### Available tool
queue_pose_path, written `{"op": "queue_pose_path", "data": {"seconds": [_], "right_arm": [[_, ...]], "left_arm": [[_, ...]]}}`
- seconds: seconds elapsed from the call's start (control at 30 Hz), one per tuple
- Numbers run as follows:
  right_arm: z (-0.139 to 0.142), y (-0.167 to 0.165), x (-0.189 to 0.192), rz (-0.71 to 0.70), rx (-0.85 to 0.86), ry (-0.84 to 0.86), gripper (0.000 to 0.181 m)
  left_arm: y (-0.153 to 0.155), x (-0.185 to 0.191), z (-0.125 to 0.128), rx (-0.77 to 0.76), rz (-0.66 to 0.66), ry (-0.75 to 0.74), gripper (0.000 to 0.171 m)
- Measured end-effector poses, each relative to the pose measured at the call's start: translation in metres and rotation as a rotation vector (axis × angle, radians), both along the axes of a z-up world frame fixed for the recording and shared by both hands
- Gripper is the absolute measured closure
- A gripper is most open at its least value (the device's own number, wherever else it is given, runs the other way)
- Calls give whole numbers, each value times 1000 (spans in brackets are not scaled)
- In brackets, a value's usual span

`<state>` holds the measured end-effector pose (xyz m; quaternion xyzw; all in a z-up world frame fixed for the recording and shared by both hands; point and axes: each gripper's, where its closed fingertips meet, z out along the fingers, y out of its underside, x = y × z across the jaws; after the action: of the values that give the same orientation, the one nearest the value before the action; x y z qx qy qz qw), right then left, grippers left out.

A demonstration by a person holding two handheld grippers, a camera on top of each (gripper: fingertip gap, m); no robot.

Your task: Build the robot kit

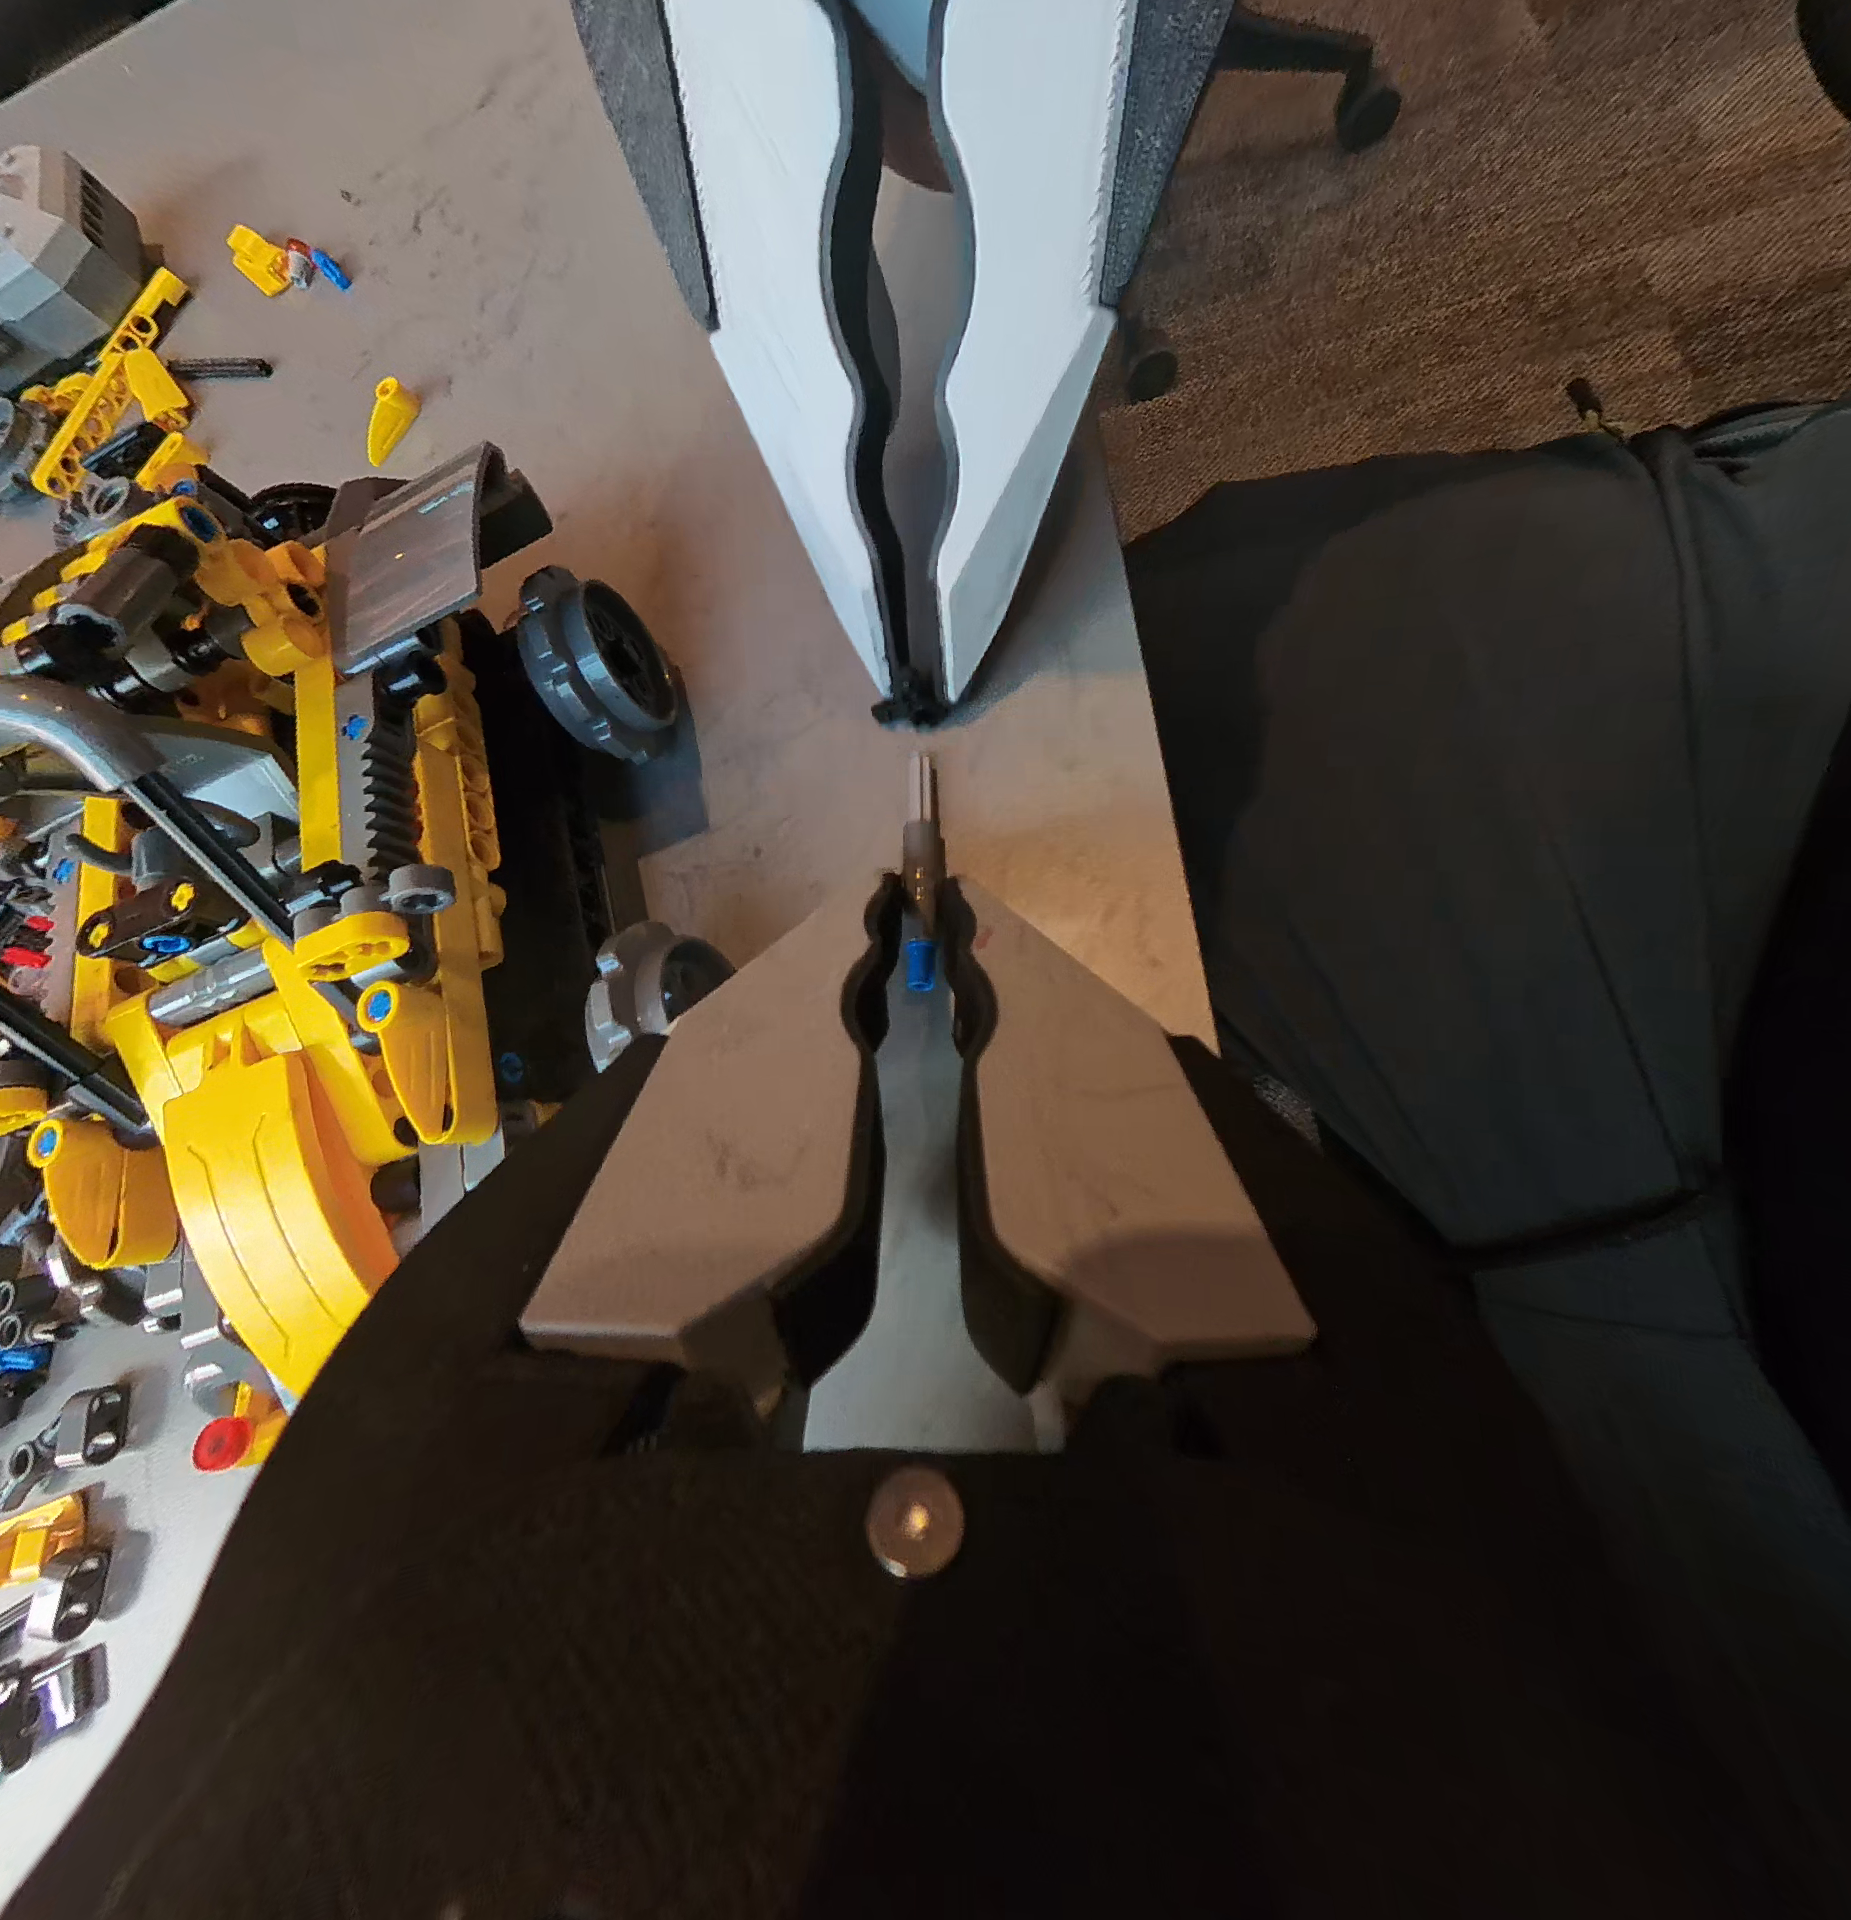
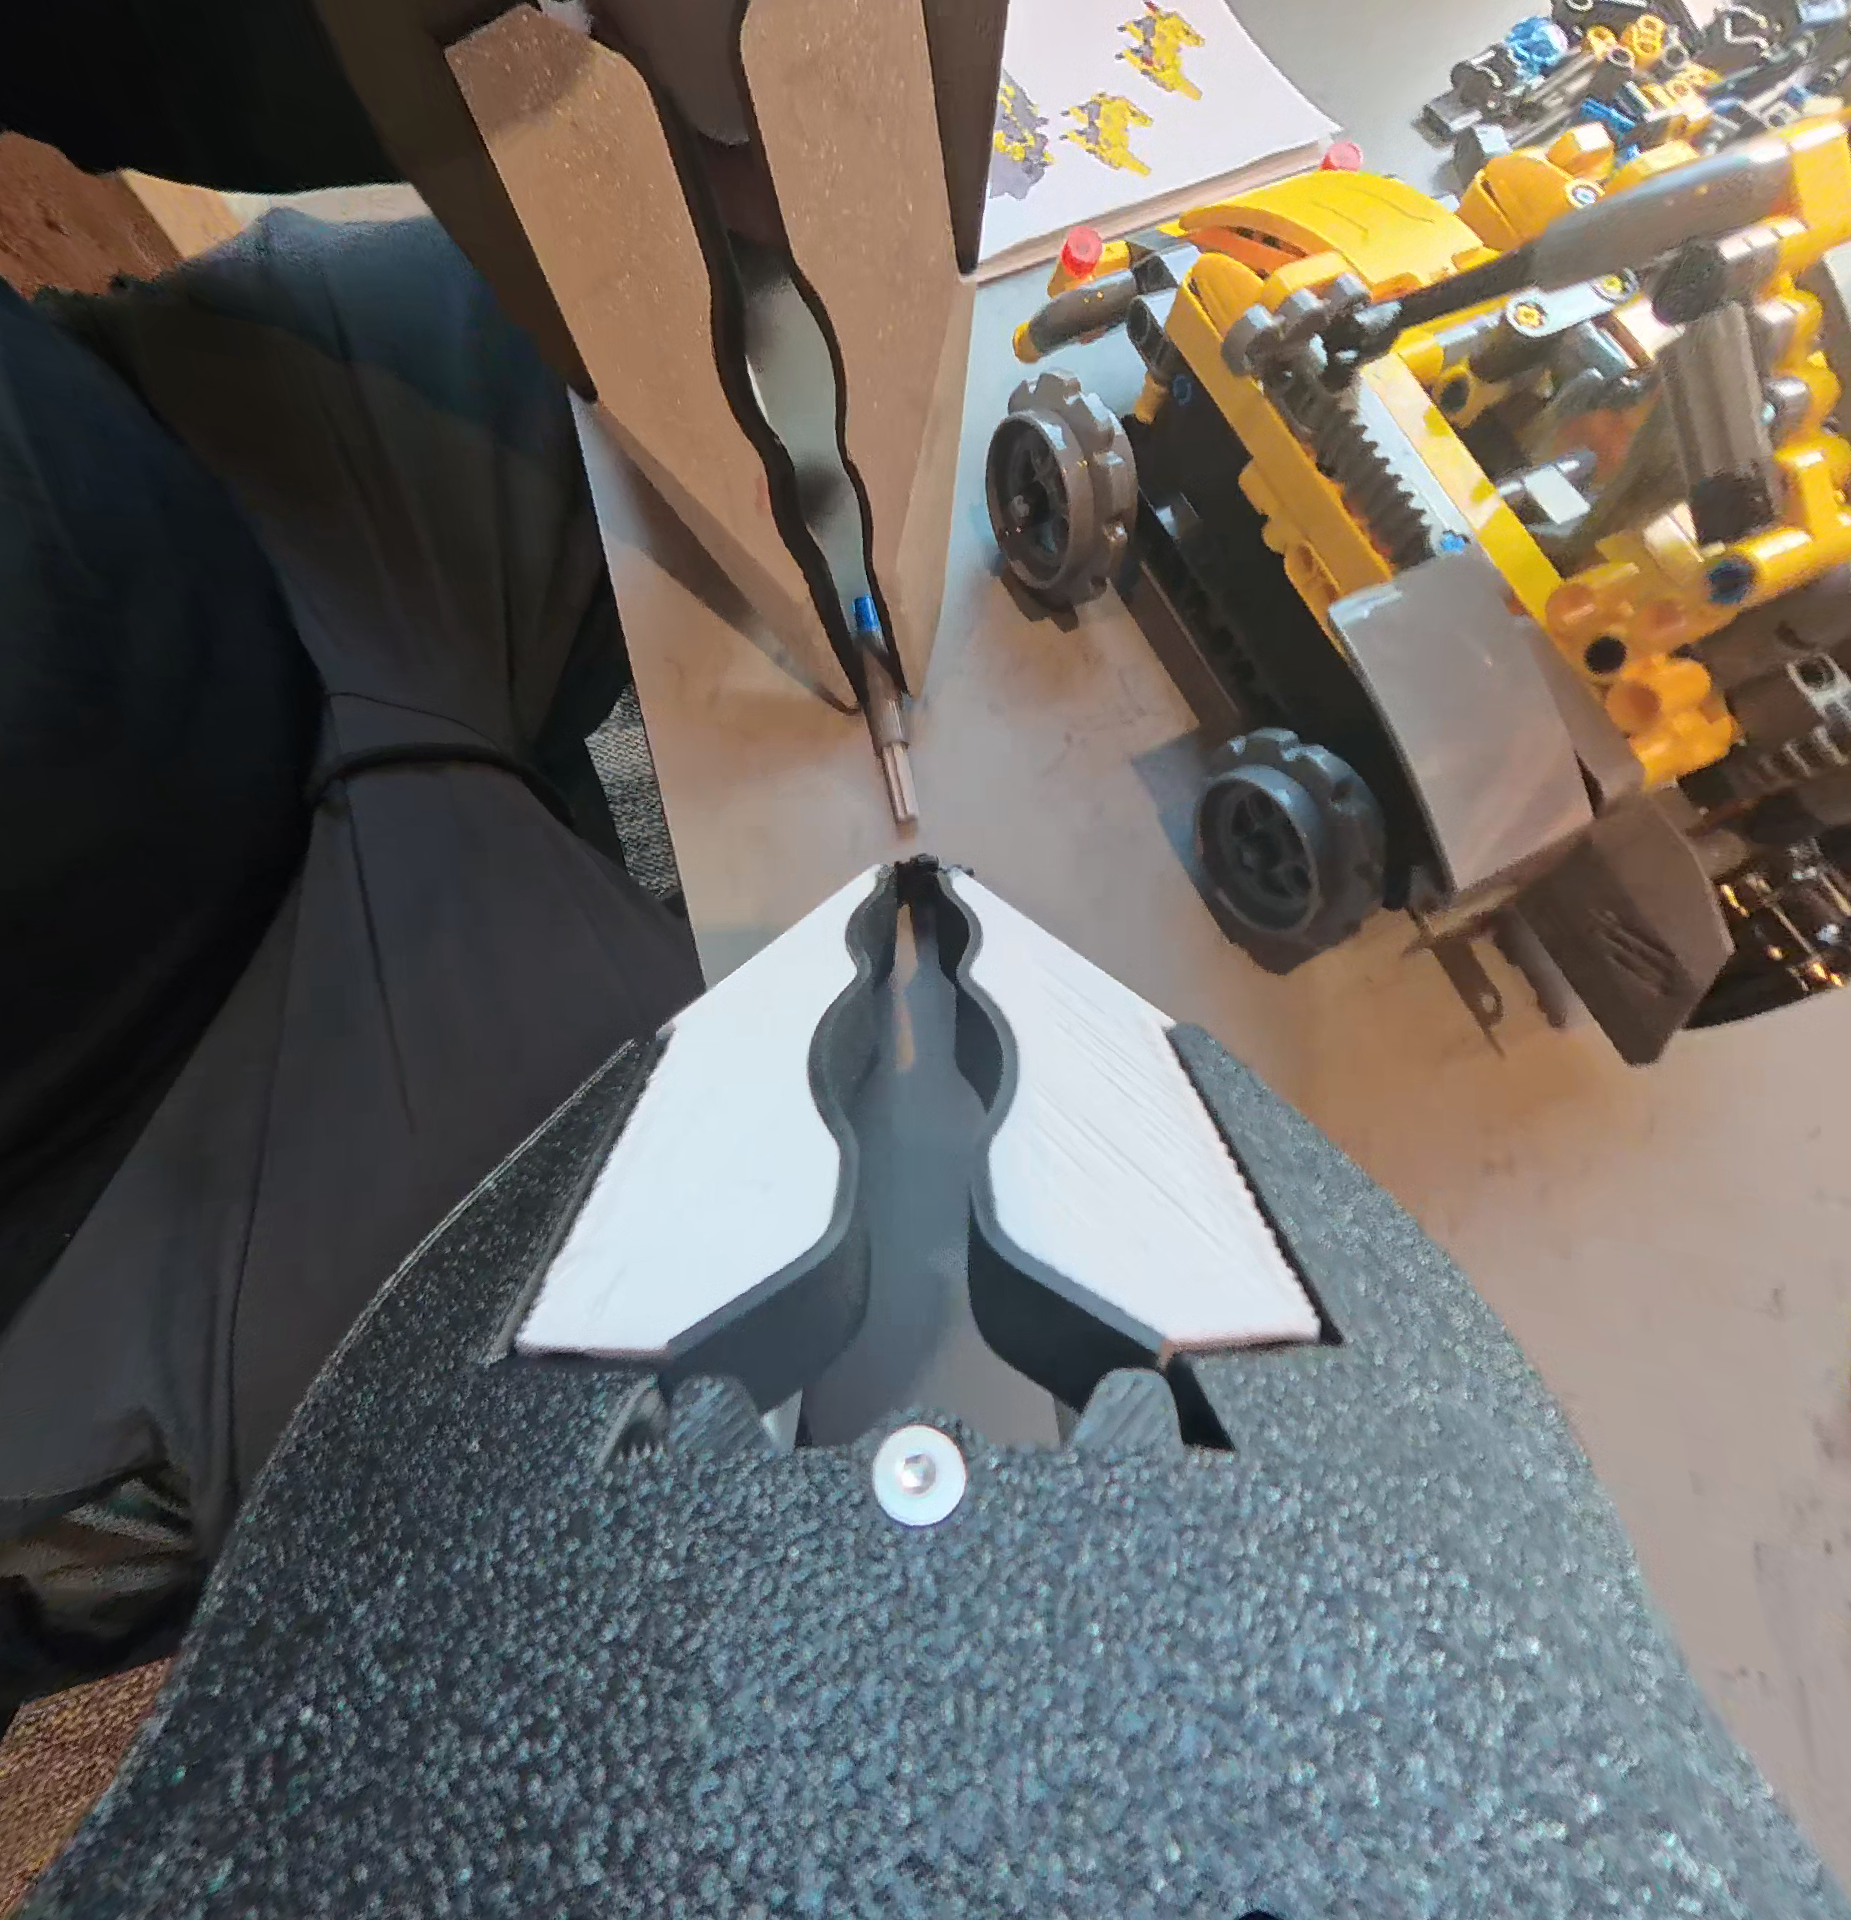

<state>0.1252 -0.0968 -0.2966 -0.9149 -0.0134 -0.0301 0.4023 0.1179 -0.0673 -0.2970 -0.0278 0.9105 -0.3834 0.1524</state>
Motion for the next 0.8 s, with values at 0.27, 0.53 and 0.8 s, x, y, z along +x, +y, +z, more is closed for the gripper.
{"op": "queue_pose_path", "data": {"seconds": [0.27, 0.53, 0.8], "right_arm": [[12, -30, 22, -93, 78, -4, 177], [26, -34, 18, -65, 170, -20, 177], [33, -28, -2, 10, 214, -57, 177]], "left_arm": [[10, 0, 0, -6, 2, 51, 168], [10, 2, 3, -26, 58, 78, 149], [-37, -7, 25, -86, 35, 81, 145]]}}
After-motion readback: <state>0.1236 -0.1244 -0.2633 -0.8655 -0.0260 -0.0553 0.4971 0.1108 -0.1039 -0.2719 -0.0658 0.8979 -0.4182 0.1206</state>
